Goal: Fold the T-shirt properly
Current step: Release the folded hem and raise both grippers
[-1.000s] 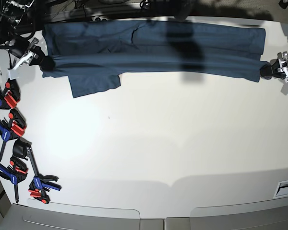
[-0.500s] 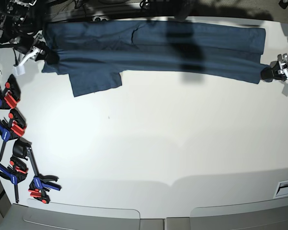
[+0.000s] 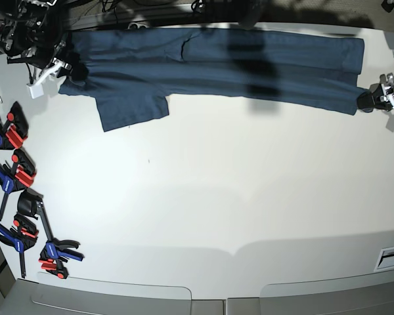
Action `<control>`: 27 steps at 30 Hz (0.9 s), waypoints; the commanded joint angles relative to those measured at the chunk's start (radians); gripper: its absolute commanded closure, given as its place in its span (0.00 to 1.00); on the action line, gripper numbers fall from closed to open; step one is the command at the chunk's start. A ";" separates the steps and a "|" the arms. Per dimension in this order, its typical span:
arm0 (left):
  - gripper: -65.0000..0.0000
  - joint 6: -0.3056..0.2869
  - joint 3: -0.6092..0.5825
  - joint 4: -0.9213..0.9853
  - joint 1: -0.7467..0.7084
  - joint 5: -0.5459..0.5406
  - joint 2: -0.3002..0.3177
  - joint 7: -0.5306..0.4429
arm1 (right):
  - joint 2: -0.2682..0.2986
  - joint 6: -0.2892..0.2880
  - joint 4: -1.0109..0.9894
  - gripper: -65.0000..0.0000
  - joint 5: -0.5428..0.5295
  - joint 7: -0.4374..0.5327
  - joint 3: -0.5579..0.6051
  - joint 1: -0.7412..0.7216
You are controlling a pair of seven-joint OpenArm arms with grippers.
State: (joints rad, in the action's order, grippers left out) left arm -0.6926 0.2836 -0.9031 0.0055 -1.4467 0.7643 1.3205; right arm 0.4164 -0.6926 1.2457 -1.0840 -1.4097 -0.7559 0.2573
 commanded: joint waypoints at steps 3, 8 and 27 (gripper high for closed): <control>0.86 -0.006 0.012 -0.013 0.011 -0.020 0.032 -0.011 | 0.032 -0.006 0.018 0.86 -0.011 0.013 -0.011 -0.005; 0.71 -0.006 0.012 -0.013 0.014 -0.034 0.043 -0.005 | 0.041 -0.006 0.018 0.79 -0.020 0.013 -0.011 -0.005; 0.71 -0.006 0.352 -0.107 0.014 -0.037 0.121 0.025 | 0.241 -0.006 0.018 0.79 -0.126 0.013 -0.011 -0.114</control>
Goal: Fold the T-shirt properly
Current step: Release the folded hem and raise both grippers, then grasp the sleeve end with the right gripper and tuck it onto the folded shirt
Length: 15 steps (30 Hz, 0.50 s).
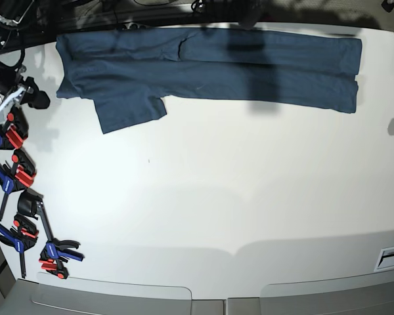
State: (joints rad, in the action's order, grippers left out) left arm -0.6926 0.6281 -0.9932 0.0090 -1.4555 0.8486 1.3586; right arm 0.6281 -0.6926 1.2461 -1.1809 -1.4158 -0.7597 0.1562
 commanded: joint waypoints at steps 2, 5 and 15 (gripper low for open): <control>0.71 -0.006 0.037 -0.022 0.011 -0.028 0.036 -0.021 | 0.016 -0.006 0.017 0.79 -0.016 0.020 -0.008 -0.066; 0.71 -0.006 0.047 -0.022 0.010 -0.028 0.036 -0.019 | -0.010 -0.006 0.017 0.68 0.055 0.020 -0.005 -0.140; 0.71 -0.006 0.046 -0.022 0.010 -0.028 0.035 -0.020 | -0.145 -0.006 -0.003 0.55 0.193 0.122 0.037 -0.228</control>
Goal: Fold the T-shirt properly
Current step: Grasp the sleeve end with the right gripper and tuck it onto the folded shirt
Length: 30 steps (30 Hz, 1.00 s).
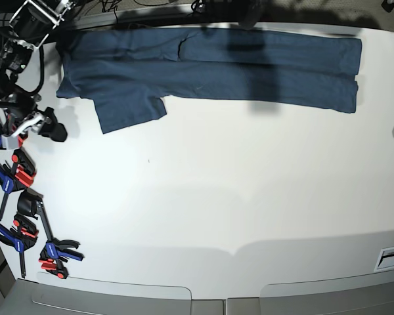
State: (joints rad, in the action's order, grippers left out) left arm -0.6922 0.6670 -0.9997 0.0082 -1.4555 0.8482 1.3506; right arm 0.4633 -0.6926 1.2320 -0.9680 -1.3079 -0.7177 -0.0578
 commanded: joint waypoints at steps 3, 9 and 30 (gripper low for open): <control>0.71 -0.006 0.007 -0.016 0.011 -0.028 0.036 -0.012 | -0.016 -0.006 -0.004 0.55 0.065 0.057 0.067 -0.014; 0.71 -0.006 0.007 -0.016 0.011 -0.028 0.036 -0.012 | -0.077 -0.006 -0.004 0.55 0.211 0.175 0.193 -0.014; 0.71 -0.006 0.007 -0.016 0.011 -0.028 0.036 -0.012 | -0.131 0.019 -0.003 1.00 0.201 0.168 0.248 -0.055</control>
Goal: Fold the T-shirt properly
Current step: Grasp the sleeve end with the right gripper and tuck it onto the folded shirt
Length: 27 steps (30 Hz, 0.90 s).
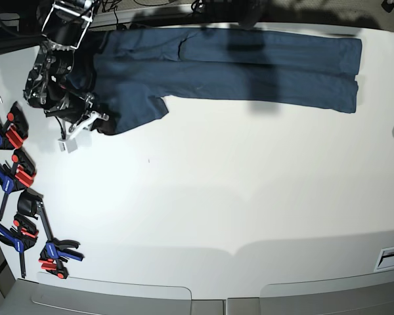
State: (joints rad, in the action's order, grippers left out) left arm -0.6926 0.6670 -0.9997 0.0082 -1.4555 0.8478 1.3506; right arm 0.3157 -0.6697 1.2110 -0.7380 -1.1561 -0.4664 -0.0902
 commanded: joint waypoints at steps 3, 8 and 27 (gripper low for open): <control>0.71 -0.006 0.007 -0.016 0.011 -0.028 0.037 -0.012 | 0.016 -0.010 0.024 1.00 -0.098 -0.051 -0.004 -0.056; 0.71 -0.006 0.007 -0.016 0.011 -0.028 0.036 -0.012 | 0.010 -0.028 0.121 1.00 -0.360 -0.240 -0.004 -0.053; 0.71 -0.006 0.007 -0.016 0.011 -0.028 0.036 -0.012 | -0.205 -0.028 0.721 1.00 -0.530 -0.240 -0.003 0.524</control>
State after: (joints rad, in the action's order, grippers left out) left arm -0.6926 0.6670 -0.9997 0.0082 -1.4551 0.8478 1.3506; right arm 0.1055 -0.6926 1.9137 -1.2354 -1.4124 -0.4664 0.4355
